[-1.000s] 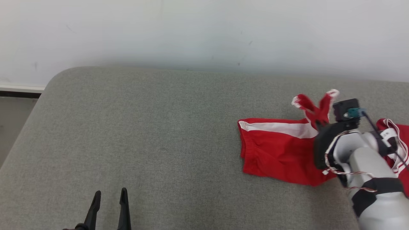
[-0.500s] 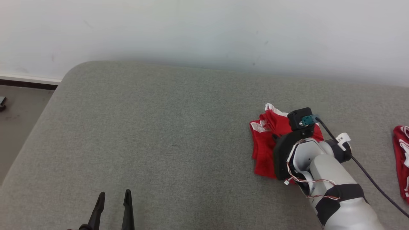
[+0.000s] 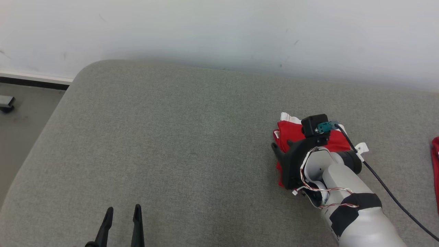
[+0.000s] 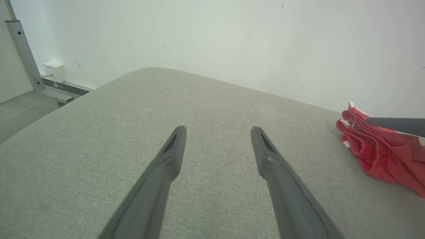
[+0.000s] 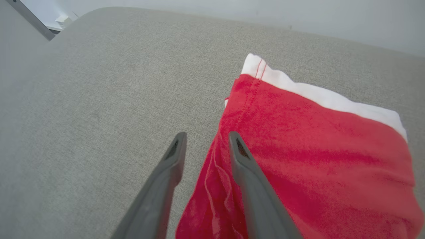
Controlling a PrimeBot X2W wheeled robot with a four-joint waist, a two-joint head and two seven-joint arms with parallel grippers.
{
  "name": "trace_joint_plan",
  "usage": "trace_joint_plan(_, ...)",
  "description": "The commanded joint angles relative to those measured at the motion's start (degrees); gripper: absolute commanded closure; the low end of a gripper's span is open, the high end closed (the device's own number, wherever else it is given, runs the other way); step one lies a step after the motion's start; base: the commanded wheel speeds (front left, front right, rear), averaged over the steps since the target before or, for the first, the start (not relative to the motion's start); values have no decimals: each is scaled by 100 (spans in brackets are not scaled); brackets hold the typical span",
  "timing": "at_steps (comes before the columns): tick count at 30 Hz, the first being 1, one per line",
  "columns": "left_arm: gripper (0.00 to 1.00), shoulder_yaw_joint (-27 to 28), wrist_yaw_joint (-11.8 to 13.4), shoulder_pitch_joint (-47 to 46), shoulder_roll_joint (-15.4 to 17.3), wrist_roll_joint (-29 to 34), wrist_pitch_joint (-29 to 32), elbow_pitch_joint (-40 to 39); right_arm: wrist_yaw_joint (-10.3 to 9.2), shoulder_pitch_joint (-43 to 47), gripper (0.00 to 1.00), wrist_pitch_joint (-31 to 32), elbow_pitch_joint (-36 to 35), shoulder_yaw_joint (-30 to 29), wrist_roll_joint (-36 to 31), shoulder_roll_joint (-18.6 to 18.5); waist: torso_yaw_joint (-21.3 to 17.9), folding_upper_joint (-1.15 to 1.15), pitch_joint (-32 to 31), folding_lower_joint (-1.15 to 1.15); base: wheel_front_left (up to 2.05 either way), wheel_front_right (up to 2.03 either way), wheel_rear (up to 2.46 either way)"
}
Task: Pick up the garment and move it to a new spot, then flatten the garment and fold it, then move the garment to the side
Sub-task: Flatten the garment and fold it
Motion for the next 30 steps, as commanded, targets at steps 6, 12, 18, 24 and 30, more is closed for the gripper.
trace_joint_plan(6,0,61,-17,76,-2,-6,-8,30,-16,27,0,-484,-540,85,1214,2,-112,-1,-111,0,0,0,0)
trace_joint_plan(12,0,70,-32,132,-2,3,-8,28,-16,237,3,-1025,-429,-167,723,-600,-237,-1,-219,0,0,0,0)
trace_joint_plan(18,0,42,-51,61,-1,-13,-8,-21,-16,544,100,-1265,-47,-329,-239,-874,-287,-1,-116,0,0,0,0)
trace_joint_plan(24,0,29,-86,-82,-1,-33,-8,8,-16,690,100,-1385,212,-240,-619,-364,-238,-1,32,0,0,0,0)
trace_joint_plan(30,0,81,-108,-147,-1,23,-8,73,-16,873,100,-1373,258,478,-435,-10,-166,-1,25,0,0,0,0)
